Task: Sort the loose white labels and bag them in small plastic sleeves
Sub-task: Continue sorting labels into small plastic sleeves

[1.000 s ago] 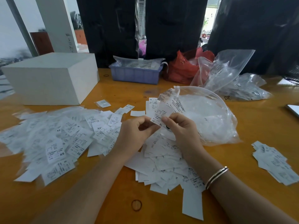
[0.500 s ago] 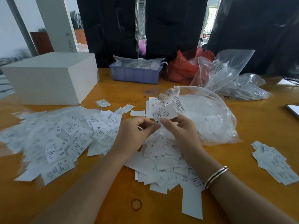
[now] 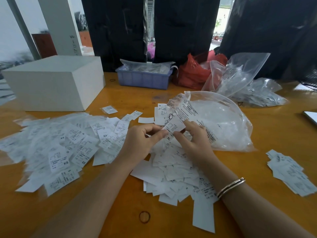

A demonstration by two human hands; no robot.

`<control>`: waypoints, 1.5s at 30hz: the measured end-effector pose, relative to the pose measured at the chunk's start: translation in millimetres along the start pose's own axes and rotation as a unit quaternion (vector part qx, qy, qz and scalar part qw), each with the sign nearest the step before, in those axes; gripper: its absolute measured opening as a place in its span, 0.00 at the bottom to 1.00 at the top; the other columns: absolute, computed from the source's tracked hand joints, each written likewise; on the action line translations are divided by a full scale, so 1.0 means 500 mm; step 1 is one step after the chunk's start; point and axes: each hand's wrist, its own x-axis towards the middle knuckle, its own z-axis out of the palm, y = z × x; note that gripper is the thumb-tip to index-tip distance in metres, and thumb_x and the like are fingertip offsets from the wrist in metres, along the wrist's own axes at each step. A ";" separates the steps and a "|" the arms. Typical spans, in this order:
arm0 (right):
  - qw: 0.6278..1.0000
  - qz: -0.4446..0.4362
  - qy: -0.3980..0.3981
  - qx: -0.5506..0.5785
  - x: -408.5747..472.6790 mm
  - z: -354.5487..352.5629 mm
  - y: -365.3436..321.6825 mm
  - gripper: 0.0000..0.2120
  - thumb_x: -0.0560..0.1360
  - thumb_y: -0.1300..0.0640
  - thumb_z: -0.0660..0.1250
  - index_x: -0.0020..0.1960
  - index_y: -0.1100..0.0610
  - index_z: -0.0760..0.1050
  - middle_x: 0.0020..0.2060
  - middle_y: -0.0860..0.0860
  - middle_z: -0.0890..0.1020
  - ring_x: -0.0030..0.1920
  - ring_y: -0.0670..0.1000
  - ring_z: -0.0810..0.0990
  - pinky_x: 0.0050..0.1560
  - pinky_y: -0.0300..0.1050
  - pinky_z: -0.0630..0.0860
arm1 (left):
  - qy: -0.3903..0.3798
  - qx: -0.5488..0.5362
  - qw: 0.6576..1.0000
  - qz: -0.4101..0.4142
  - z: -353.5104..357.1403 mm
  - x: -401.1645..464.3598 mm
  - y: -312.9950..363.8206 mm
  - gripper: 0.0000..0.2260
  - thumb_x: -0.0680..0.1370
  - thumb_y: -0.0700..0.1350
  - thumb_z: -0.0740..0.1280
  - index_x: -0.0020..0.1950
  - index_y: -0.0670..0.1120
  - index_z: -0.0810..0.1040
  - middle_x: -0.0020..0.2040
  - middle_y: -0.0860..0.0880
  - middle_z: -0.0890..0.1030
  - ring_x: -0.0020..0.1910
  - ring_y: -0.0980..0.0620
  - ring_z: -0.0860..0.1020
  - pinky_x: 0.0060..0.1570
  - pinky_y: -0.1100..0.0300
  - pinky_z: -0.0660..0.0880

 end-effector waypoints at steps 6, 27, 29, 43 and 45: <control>0.996 0.041 0.041 0.064 0.004 0.002 -0.005 0.11 0.76 0.56 0.67 0.42 0.65 0.76 0.38 0.57 0.81 0.43 0.59 0.77 0.50 0.63 0.73 | -0.017 -0.056 0.998 -0.033 -0.002 0.001 -0.003 0.02 0.70 0.50 0.71 0.41 0.54 0.82 0.36 0.67 0.81 0.40 0.68 0.80 0.36 0.76 0.72; 0.981 0.045 0.076 0.173 -0.001 0.003 -0.005 0.07 0.76 0.60 0.67 0.41 0.62 0.78 0.35 0.52 0.81 0.38 0.50 0.79 0.40 0.43 0.75 | 0.015 -0.029 0.998 -0.051 -0.001 0.004 -0.004 0.02 0.69 0.53 0.72 0.40 0.58 0.82 0.36 0.68 0.81 0.41 0.70 0.78 0.36 0.79 0.70; 0.985 0.037 0.065 0.155 -0.001 0.003 -0.008 0.06 0.76 0.60 0.67 0.41 0.61 0.78 0.34 0.47 0.81 0.38 0.45 0.79 0.39 0.38 0.75 | 0.014 -0.028 0.998 -0.051 -0.002 0.005 -0.007 0.02 0.70 0.50 0.73 0.39 0.58 0.81 0.35 0.68 0.81 0.41 0.70 0.78 0.36 0.78 0.71; 0.999 -0.025 0.044 0.010 -0.003 0.007 -0.004 0.08 0.76 0.55 0.65 0.51 0.43 0.70 0.35 0.41 0.76 0.43 0.36 0.75 0.57 0.56 0.69 | -0.014 -0.036 0.999 -0.026 -0.002 0.001 -0.005 0.03 0.73 0.48 0.70 0.43 0.57 0.80 0.34 0.69 0.80 0.39 0.68 0.79 0.36 0.77 0.71; 0.997 -0.009 0.071 0.026 0.000 0.005 -0.004 0.13 0.76 0.57 0.66 0.54 0.40 0.69 0.36 0.39 0.79 0.43 0.41 0.78 0.56 0.58 0.72 | -0.007 -0.046 0.998 -0.037 -0.003 0.002 -0.005 0.05 0.74 0.47 0.70 0.43 0.58 0.80 0.34 0.70 0.80 0.39 0.69 0.78 0.35 0.78 0.70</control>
